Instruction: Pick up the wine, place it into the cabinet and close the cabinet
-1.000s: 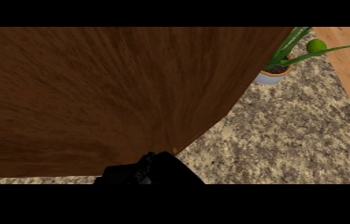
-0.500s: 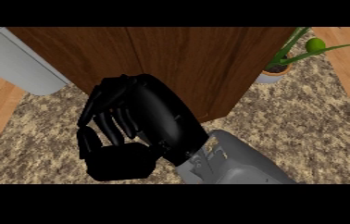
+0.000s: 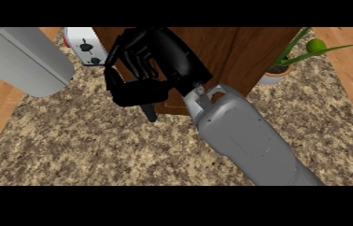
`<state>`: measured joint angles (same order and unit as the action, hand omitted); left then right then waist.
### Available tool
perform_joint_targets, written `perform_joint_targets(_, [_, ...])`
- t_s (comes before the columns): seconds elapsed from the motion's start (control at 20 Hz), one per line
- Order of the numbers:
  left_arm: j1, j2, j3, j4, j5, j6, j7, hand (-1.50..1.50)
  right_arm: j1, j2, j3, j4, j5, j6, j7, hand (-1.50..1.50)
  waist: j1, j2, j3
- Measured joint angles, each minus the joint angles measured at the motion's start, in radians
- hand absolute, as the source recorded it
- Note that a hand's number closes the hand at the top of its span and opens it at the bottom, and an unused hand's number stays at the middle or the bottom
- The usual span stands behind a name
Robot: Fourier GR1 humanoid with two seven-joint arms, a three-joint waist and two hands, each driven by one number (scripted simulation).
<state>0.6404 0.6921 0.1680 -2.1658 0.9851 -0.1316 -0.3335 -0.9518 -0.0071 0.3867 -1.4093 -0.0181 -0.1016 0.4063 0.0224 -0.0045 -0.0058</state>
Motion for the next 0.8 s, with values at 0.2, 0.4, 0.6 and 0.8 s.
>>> perform_joint_targets(0.2, [-0.055,-0.024,-0.069,-0.026,-0.05,0.064,0.036,-1.5,-0.018,-0.001,-0.022,0.06,-0.024,0.057,-0.066,1.5,-0.001,-0.01,-0.004])
perform_joint_targets(0.4, [-0.112,-0.047,-0.123,-0.019,-0.092,0.114,0.055,-1.5,-0.024,-0.008,-0.023,0.1,-0.019,0.091,-0.139,1.5,-0.002,-0.018,-0.008])
perform_joint_targets(0.6, [-0.158,-0.072,-0.159,0.004,-0.122,0.146,0.059,-1.5,-0.034,-0.02,-0.027,0.123,-0.028,0.123,-0.177,1.5,0.0,-0.019,-0.013])
perform_joint_targets(0.8, [-0.199,-0.089,-0.19,0.03,-0.145,0.167,0.064,-1.5,-0.041,-0.032,-0.031,0.141,-0.045,0.162,-0.213,1.5,0.001,-0.019,-0.018])
